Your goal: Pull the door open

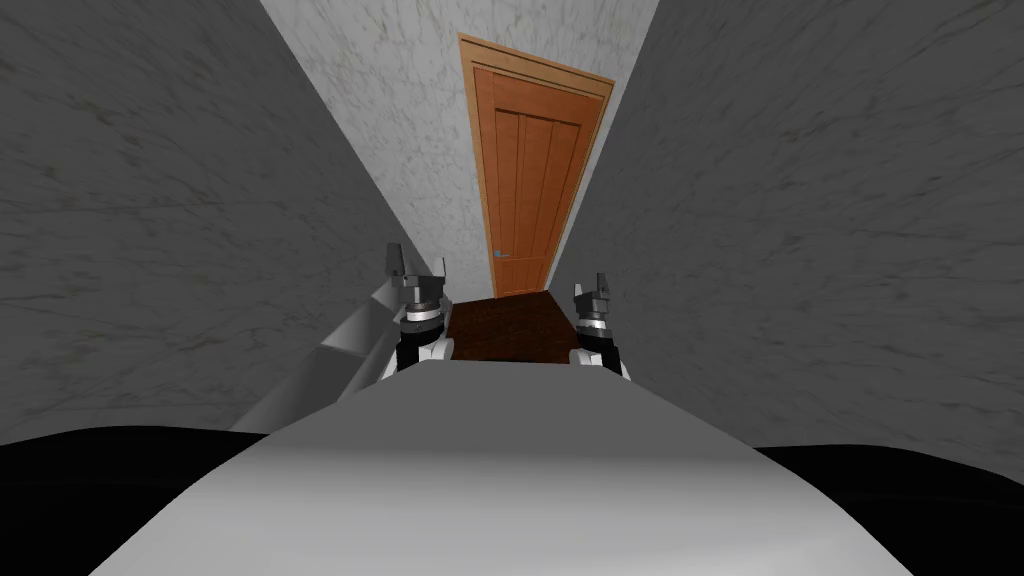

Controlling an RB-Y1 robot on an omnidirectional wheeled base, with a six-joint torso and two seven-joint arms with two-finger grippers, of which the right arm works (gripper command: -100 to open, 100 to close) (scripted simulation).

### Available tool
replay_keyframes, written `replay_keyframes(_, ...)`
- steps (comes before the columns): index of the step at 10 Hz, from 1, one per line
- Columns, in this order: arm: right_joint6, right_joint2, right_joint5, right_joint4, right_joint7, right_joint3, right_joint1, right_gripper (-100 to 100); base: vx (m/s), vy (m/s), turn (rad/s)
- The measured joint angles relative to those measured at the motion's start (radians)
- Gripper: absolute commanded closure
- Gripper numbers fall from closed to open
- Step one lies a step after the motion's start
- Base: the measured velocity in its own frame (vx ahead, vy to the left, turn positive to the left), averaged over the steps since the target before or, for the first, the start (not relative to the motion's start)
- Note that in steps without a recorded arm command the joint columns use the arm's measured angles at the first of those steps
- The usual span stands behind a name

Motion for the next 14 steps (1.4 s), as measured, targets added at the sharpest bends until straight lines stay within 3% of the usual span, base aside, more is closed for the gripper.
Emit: replay_keyframes(14, -0.086, -0.046, -0.094, 0.286, 0.045, -0.01, -0.099, -100, 0.093, 0.026, 0.093)
